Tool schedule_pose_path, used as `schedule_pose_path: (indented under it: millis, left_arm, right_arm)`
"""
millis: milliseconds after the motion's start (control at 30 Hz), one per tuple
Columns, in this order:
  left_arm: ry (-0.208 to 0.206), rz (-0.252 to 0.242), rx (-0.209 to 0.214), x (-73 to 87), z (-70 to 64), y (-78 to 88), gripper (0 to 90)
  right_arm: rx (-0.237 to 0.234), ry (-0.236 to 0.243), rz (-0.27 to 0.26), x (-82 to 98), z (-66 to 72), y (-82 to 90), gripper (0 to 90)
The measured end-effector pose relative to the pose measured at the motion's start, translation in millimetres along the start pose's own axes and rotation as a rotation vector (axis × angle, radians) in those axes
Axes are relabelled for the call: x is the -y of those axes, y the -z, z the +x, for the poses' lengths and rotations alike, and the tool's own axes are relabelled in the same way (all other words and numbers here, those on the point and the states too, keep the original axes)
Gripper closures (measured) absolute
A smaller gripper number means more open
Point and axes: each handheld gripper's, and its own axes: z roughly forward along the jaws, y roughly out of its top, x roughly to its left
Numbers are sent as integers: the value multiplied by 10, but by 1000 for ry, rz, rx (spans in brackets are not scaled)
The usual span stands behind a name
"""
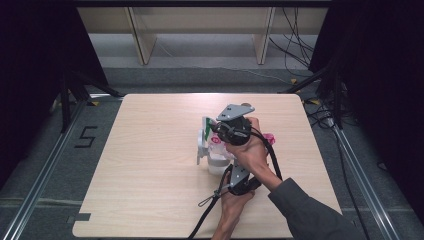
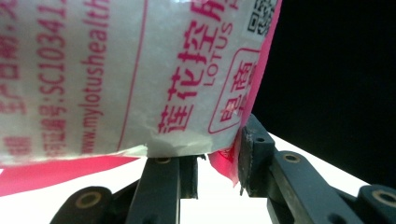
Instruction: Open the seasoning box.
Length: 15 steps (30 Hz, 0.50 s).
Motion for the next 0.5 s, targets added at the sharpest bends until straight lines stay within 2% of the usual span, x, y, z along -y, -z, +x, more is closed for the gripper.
schedule_pose_path:
  millis: [33, 100, 167, 300, 333, 400, 433, 500]
  left_arm:
    - [0, 0, 0, 0, 0, 0, 714]
    - [-1, -5, 2, -3, -1, -4, 714]
    - [-7, -1, 2, -5, 1, 1, 714]
    - [5, -8, 11, -2, -10, -10, 713]
    - [8, -9, 15, -2, -13, -6, 714]
    - [7, -11, 13, -3, -12, -6, 714]
    - [6, -10, 12, -6, -10, -6, 714]
    - [7, -7, 14, -1, -12, -9, 714]
  right_arm:
    - [-4, -7, 13, 3, 11, -3, 898]
    - [9, -7, 3, 3, 15, -4, 897]
    - [-4, -7, -1, -3, -1, 7, 897]
    - [-2, -8, 13, 3, 11, 5, 897]
    - [6, 25, 15, 2, 9, 6, 897]
    - [-4, 20, 18, 1, 13, 3, 897]
    - [11, 15, -1, -1, 9, 5, 897]
    - [11, 14, 2, 1, 11, 4, 897]
